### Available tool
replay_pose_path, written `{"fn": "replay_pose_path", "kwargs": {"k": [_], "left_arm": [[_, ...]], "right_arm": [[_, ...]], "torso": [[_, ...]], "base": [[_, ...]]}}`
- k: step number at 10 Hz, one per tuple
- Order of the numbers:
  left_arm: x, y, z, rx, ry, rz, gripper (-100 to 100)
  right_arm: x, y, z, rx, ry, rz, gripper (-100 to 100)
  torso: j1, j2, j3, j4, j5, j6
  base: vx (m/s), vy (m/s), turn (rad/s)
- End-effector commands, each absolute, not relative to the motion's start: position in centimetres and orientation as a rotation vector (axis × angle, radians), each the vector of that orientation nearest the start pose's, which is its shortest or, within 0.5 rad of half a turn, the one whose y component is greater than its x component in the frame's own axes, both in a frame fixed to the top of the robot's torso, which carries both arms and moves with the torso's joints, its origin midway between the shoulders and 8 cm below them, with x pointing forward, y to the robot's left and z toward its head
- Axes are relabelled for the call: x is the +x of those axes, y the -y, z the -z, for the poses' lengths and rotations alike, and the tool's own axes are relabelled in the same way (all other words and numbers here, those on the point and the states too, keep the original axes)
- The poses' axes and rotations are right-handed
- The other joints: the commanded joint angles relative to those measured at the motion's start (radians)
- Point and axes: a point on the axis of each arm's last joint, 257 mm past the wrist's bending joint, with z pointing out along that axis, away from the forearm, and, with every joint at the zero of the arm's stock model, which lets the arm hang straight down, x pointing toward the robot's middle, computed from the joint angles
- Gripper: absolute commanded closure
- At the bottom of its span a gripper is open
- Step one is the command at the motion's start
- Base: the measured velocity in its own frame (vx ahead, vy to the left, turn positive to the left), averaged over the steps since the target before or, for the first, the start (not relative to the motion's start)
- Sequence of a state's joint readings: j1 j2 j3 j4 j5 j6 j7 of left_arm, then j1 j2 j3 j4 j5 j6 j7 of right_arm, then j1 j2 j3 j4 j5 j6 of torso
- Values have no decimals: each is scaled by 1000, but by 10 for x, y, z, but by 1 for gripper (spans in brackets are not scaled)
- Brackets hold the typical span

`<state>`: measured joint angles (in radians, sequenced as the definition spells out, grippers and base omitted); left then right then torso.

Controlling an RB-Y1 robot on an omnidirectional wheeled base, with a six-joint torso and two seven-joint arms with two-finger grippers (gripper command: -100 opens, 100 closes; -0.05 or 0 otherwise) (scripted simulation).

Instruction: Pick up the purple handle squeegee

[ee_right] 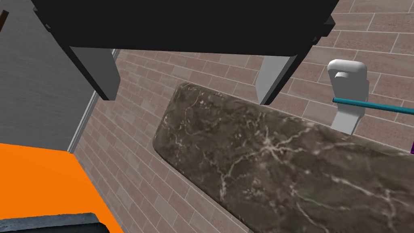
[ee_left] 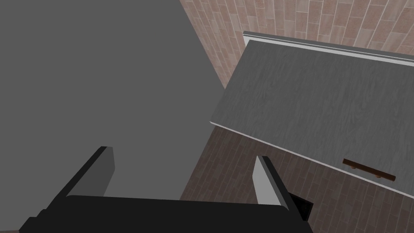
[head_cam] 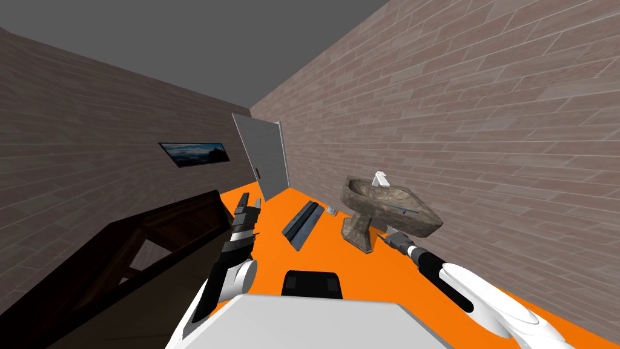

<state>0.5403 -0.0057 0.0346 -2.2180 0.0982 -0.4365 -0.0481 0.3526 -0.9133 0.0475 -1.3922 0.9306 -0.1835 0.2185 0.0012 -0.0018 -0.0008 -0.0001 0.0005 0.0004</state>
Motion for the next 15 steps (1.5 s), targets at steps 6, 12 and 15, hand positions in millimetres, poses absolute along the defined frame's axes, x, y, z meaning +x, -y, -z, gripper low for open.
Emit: {"fn": "replay_pose_path", "kwargs": {"k": [6,12,15], "left_arm": [[355,-313,29,-831,-665,1229,0],[355,-313,29,-831,-665,1229,0],[355,-313,29,-831,-665,1229,0]], "right_arm": [[348,621,345,-633,-2154,607,-100],[315,718,314,-849,-2207,930,-100],[301,755,293,-949,-2216,1065,-100]], "torso": [[0,-1,0,0,0,0],[-1,-2,-1,-1,0,0],[-1,-4,-2,-1,0,0]], "base": [[46,32,40],[61,27,49],[85,17,57]]}}
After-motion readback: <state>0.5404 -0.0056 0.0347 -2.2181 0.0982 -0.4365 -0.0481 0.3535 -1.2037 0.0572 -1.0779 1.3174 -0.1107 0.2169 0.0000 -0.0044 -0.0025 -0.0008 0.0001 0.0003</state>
